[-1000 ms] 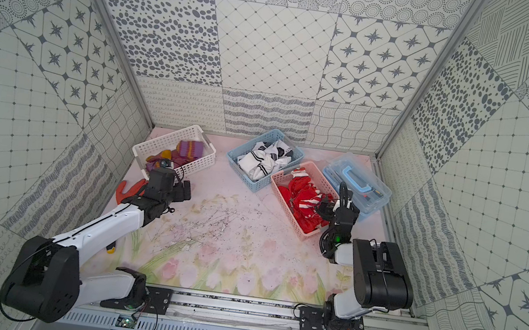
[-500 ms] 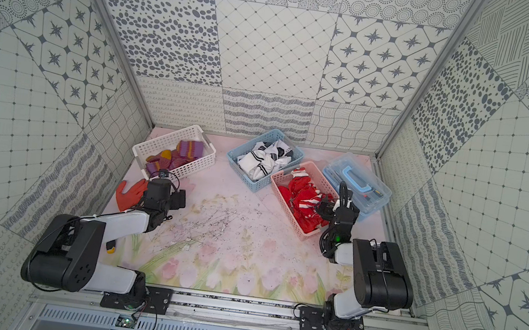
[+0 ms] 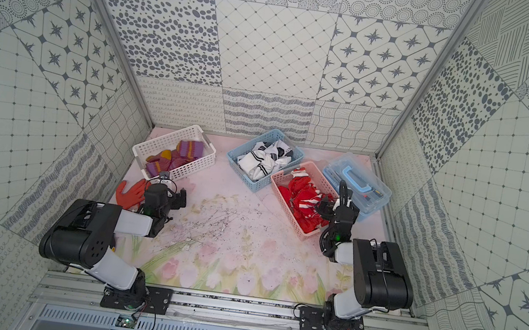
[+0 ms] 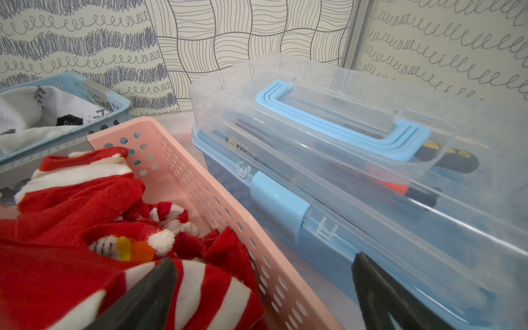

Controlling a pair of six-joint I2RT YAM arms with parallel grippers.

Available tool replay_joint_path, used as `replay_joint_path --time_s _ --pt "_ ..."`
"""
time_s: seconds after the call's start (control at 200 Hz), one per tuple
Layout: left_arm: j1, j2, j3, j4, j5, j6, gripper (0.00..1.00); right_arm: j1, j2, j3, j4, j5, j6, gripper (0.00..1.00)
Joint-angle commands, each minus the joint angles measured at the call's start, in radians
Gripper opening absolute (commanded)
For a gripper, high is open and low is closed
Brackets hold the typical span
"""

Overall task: Sort the socks into the basket by color
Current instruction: Reset both arms

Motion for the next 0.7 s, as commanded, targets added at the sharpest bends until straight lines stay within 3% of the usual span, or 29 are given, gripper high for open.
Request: replay_joint_path --time_s 0.0,0.695 --pt "0.028 0.009 0.028 0.056 0.089 0.018 0.98 0.000 0.011 0.020 -0.031 -0.016 0.002 0.98" --pt "0.028 0.005 0.030 0.042 0.091 0.015 0.98 0.002 0.013 0.024 -0.036 -0.014 0.001 0.98"
